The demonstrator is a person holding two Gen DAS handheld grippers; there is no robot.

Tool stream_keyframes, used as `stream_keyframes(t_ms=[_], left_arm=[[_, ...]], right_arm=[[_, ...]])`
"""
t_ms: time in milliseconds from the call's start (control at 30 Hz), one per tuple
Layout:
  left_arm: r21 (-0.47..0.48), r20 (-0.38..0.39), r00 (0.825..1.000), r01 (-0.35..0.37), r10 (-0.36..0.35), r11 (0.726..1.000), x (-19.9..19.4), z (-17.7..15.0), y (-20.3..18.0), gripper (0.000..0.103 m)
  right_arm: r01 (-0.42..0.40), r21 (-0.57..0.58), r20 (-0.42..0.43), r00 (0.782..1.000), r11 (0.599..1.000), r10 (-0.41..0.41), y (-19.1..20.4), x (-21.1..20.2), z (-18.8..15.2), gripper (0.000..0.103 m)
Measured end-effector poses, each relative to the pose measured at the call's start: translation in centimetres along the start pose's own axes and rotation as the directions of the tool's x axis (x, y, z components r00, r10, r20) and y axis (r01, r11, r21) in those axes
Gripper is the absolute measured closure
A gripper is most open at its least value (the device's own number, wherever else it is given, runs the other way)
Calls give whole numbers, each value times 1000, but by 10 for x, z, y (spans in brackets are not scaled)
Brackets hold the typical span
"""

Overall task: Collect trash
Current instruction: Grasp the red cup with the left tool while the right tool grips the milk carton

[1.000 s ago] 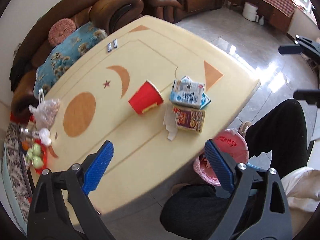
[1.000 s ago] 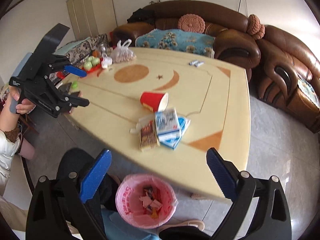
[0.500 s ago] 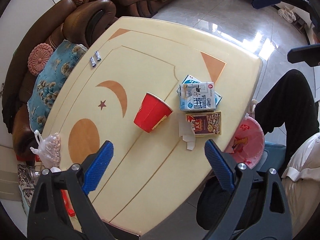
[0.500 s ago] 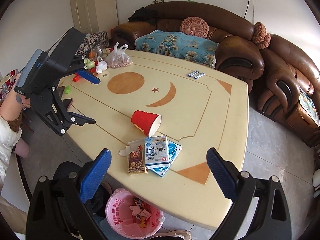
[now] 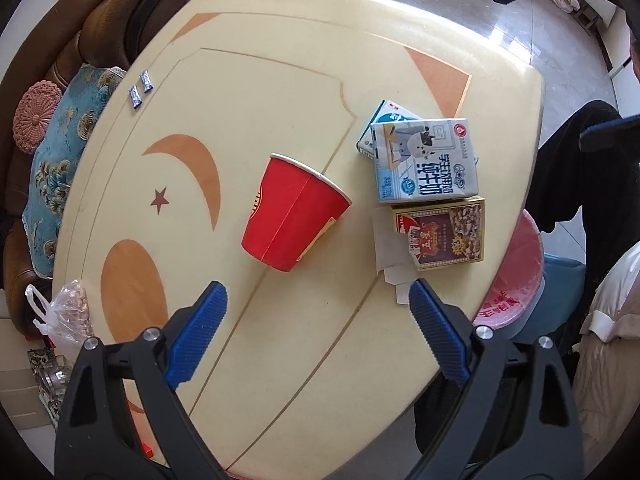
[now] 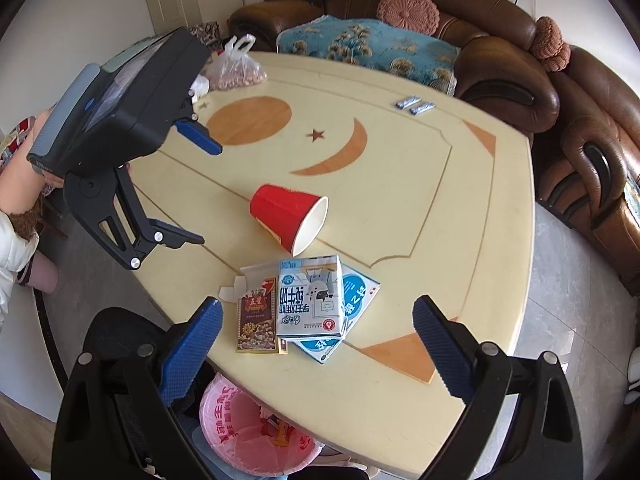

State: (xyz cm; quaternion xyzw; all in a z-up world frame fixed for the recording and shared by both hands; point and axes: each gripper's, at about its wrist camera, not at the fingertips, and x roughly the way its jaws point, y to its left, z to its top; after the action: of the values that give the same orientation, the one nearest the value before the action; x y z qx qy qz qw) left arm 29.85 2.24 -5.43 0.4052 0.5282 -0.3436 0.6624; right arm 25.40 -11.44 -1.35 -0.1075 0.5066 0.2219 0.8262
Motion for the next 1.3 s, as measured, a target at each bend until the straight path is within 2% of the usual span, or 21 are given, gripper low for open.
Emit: stream_keyframes(t_ms=[233,533,667,1067,1133,1233,1300], left_arm=[[32,-52,998,21,-19,999,38,16,6,13],[52,-116,992,64,-58,997,80,37,17,13],[76,-127,992,34,-24,997,93,44,17,11],[15,-170,983,68,-64,998,121,66,35,11],[4,-182,981,67,-66,998,127,68,37,11],[-4,-193,979,66,-65,998,135,69,38,13],[-18,-189,979,75,-77,997,136,69,40,19]], right_arm=[[-30,-25,-91,995,999,28,1,51,-1,9],[-55,-52,-159,986,997,46,3,102,-1,9],[-63,-59,-181,982,996,51,5,116,-3,9],[-78,-2,-206,976,997,76,-11,140,-5,10],[-85,3,-214,973,996,84,-16,145,-3,16],[-82,-4,-224,971,997,79,-17,152,-1,18],[-71,-10,-215,974,997,67,-13,151,-2,20]])
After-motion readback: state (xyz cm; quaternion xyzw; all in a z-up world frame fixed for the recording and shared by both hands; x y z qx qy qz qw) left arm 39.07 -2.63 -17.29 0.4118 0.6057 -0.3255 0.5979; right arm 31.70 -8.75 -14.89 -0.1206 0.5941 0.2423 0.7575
